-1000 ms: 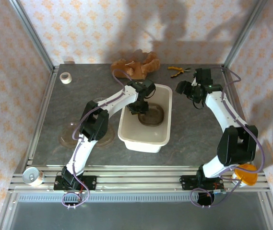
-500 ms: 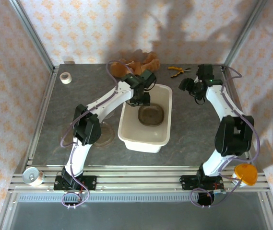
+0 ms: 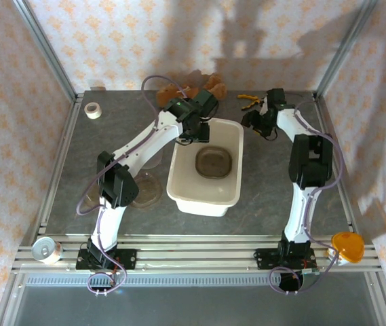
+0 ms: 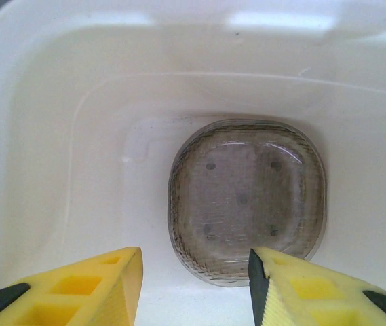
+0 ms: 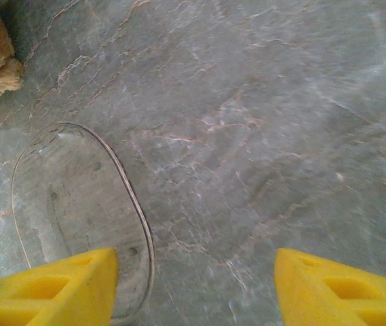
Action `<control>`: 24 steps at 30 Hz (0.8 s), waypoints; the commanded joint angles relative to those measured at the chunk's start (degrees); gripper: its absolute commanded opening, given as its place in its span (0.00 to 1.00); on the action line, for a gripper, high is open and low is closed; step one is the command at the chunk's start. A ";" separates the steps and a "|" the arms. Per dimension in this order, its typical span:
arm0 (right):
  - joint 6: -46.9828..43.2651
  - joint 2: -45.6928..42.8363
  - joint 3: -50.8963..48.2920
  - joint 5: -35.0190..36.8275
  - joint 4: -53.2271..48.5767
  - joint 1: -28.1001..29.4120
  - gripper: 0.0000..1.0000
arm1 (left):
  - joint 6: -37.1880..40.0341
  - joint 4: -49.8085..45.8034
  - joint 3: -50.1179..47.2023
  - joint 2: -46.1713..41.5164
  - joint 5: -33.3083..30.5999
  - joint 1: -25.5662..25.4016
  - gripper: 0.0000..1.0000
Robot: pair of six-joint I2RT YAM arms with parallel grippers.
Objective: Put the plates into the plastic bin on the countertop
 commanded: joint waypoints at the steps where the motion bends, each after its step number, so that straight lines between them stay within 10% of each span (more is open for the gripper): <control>1: -1.56 2.35 3.12 -1.74 -2.20 1.12 0.62 | 1.27 -2.35 0.38 -3.50 -3.40 0.91 0.48; 24: -4.16 15.14 13.89 -3.14 -6.14 6.98 0.46 | 1.24 1.32 -7.05 -9.92 -4.77 2.76 0.49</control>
